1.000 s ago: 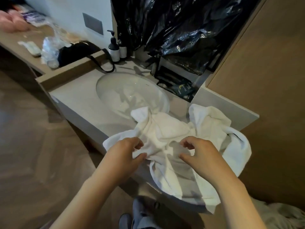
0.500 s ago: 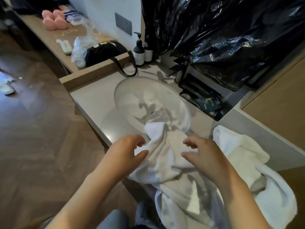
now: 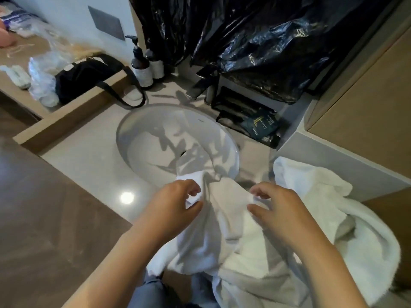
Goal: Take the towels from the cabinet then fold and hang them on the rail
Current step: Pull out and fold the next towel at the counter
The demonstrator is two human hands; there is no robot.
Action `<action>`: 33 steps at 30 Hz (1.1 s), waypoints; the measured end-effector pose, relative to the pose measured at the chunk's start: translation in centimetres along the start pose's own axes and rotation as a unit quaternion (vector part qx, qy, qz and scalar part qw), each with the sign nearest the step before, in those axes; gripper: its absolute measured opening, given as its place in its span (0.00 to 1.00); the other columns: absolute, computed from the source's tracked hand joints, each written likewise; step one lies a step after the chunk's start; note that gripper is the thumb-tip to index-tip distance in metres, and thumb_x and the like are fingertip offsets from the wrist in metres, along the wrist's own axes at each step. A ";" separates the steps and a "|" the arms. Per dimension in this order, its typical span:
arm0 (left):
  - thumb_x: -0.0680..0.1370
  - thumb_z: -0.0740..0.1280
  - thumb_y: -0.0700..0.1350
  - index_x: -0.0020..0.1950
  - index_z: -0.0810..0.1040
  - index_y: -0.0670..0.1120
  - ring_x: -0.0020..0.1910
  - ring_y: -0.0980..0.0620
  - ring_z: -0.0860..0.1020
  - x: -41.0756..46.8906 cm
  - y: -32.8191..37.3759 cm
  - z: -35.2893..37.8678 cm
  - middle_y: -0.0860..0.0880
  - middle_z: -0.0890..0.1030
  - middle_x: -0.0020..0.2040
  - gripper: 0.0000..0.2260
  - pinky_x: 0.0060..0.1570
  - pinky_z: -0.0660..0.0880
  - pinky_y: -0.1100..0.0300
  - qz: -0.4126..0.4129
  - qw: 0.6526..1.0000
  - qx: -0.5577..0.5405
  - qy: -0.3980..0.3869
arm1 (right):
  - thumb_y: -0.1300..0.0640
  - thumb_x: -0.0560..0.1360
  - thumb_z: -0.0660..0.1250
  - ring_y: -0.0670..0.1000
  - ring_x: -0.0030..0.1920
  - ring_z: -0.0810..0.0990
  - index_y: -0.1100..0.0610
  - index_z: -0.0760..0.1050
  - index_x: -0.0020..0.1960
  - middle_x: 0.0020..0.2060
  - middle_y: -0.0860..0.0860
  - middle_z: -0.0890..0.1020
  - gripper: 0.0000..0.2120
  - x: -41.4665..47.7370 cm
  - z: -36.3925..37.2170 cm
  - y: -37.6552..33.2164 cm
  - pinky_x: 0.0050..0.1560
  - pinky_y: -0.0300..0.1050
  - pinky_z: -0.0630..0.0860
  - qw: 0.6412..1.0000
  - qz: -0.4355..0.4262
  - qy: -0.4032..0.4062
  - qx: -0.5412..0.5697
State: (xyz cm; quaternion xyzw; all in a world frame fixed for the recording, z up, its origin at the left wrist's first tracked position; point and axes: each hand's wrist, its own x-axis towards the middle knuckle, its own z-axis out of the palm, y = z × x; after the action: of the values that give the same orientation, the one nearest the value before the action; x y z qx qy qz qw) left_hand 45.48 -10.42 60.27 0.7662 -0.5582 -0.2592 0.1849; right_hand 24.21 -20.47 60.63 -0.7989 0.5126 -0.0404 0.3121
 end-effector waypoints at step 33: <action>0.73 0.68 0.61 0.62 0.76 0.51 0.52 0.57 0.72 2.9 -3.1 12.6 0.57 0.75 0.55 0.22 0.51 0.67 0.66 0.380 0.921 -0.053 0.067 | 0.37 0.73 0.64 0.35 0.55 0.73 0.43 0.74 0.66 0.58 0.36 0.76 0.23 -10.0 13.6 6.7 0.52 0.24 0.67 0.937 0.108 0.332 0.022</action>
State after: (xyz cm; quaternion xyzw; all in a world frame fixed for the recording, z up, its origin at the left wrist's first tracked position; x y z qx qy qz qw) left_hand 40.94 -12.16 47.94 0.5007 -0.7795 -0.1467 0.3467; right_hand 19.44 -7.70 48.68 -0.6725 0.6697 -0.2805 0.1436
